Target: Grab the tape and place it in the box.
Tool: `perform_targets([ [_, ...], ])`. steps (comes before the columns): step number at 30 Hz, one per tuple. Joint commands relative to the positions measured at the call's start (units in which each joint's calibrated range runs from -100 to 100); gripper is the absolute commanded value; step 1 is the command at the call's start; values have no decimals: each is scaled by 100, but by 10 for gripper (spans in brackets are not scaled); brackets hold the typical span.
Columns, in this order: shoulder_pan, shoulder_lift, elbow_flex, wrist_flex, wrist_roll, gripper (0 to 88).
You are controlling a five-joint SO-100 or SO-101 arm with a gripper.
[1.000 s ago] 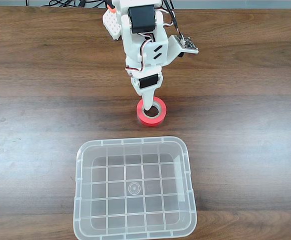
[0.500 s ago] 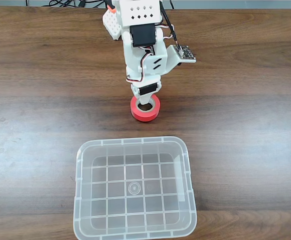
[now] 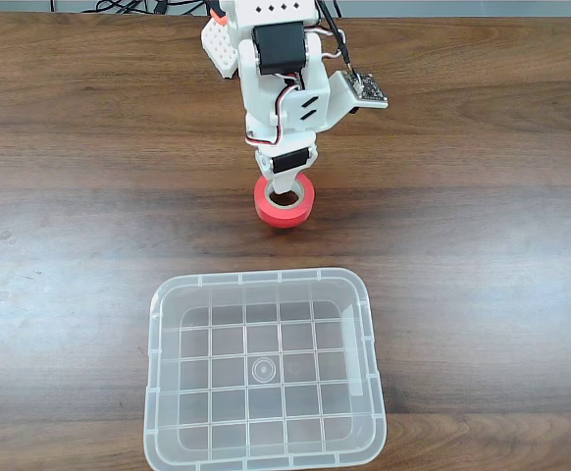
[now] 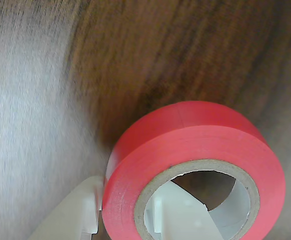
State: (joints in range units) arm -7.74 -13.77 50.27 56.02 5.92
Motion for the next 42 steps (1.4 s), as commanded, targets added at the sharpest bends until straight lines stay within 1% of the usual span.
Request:
perform_targets([
  [1,50,-1382,-1177,1042,30,19],
  [7,86,-2114,-2552,2010,30,19],
  [13,445,-1768,-4313,2292,30,19],
  [20,723,195,-6249,2215,-18,19],
  [26,723,2149,-7975,2095,-118,19],
  [33,715,4000,-9736,2078,-134,19],
  [37,679,4684,-10305,2087,-118,19],
  [42,679,5078,-10489,2087,-134,19],
])
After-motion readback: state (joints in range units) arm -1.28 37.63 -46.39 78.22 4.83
